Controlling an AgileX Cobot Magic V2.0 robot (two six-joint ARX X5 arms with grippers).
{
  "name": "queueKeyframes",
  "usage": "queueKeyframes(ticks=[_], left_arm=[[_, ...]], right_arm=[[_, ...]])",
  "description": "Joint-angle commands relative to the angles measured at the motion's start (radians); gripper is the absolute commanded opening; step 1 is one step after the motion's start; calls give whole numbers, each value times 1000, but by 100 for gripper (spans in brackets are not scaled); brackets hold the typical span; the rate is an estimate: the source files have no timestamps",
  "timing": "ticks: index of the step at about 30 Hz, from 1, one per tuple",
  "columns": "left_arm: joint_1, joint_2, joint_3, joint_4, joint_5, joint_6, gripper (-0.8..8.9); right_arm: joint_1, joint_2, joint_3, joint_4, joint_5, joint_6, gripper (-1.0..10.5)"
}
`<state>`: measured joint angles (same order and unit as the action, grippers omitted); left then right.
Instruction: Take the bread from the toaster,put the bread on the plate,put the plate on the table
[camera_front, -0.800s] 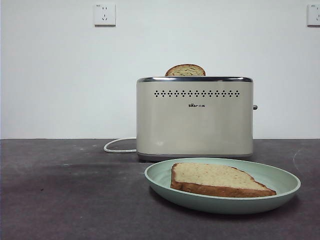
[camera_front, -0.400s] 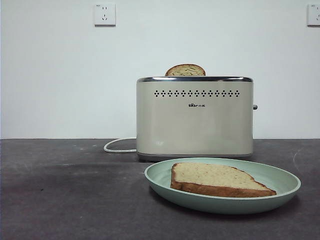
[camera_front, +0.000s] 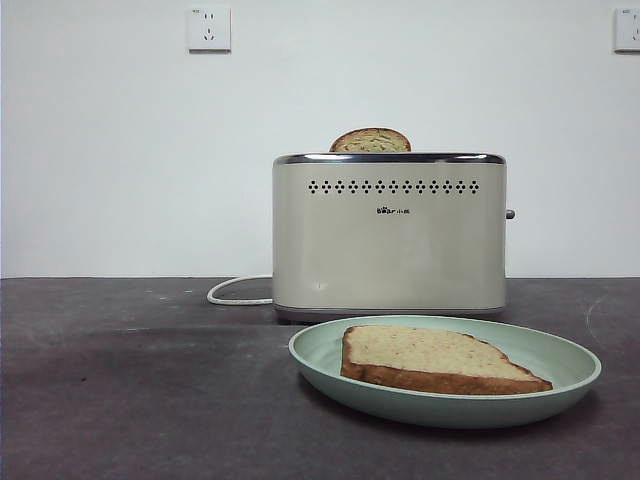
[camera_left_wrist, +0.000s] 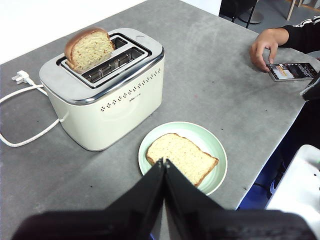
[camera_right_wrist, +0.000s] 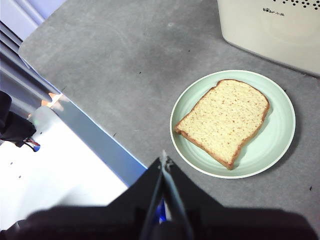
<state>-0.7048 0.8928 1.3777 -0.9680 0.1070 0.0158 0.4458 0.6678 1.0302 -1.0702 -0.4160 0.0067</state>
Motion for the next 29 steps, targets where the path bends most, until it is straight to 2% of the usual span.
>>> queueKeyframes(ticks=[1, 10, 13, 16, 18, 21, 25, 29], left_arm=[[-2, -2, 3, 3, 0, 7, -4], [-2, -2, 3, 1, -1, 8, -4], [-3, -2, 3, 14, -5, 34, -4], [5, -6, 3, 100, -39, 64, -4], [43, -20, 1, 201, -49, 116, -4], [138, -50, -24, 342, 23, 175, -4], [305, -127, -124, 494, 161, 195, -4], [453, -233, -288, 614, 167, 195, -4]], right_arm=[[2, -2, -3, 3, 3, -5, 2], [2, -2, -3, 3, 3, -5, 2], [2, -2, -3, 3, 3, -5, 2], [2, -2, -3, 3, 3, -5, 2], [2, -2, -3, 3, 3, -5, 2], [2, -2, -3, 3, 3, -5, 2], [2, -2, -3, 3, 3, -5, 2], [2, -2, -3, 3, 3, -5, 2]])
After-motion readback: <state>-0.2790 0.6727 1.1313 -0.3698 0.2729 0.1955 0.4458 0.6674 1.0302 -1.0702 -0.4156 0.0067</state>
